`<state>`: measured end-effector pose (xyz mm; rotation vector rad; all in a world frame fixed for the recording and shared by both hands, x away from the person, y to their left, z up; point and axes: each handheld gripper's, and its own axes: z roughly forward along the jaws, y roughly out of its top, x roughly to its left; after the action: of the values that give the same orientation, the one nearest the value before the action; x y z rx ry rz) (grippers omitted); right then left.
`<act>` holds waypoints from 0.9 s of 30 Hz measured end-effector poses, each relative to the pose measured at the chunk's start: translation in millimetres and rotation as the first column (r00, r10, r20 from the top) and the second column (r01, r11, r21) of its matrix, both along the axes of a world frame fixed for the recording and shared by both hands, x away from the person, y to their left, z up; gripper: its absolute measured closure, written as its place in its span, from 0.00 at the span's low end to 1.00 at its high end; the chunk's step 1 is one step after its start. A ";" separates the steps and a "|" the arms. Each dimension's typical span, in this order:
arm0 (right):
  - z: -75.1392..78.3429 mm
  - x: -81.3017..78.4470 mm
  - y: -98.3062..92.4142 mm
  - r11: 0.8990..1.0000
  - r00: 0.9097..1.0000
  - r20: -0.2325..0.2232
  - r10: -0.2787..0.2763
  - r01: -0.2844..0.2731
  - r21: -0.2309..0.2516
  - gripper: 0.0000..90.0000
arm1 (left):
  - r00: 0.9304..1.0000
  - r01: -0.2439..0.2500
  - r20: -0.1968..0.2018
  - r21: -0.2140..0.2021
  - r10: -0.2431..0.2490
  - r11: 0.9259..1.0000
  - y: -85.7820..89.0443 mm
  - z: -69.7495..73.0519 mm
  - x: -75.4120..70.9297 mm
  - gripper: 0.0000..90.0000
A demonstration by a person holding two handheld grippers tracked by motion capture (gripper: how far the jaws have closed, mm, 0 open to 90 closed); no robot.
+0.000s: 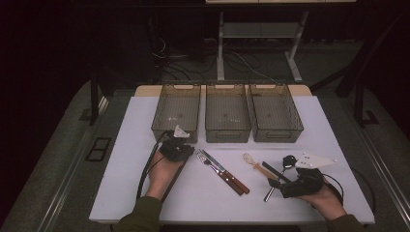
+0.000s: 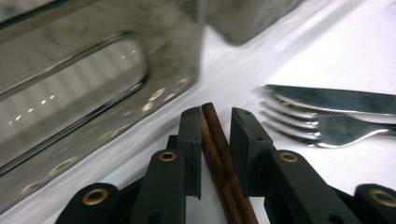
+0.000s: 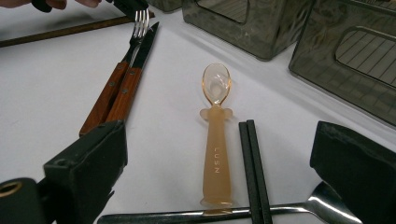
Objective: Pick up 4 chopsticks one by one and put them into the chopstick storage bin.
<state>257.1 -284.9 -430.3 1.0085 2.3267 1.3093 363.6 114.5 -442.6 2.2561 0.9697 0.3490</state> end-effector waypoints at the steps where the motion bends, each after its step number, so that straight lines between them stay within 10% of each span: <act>1: 0.0 0.0 0.0 1.000 1.000 0.000 0.000 0.000 0.000 0.05 | 1.000 0.005 -0.001 0.001 -0.005 1.000 -0.8 0.1 0.0 0.82; 16: 0.4 -0.2 -0.9 1.000 1.000 0.001 0.000 0.000 0.004 0.05 | 1.000 0.009 -0.004 -0.030 -0.010 1.000 10.3 8.5 -4.4 0.76; 27: 0.4 -0.8 -0.2 1.000 1.000 0.003 -0.001 0.001 0.001 0.05 | 1.000 0.024 -0.012 -0.069 -0.025 0.997 38.3 17.6 -54.9 0.73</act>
<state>256.3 -285.1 -429.9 1.0073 2.3227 1.3105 308.7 152.9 -425.0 2.2083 0.9450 0.2867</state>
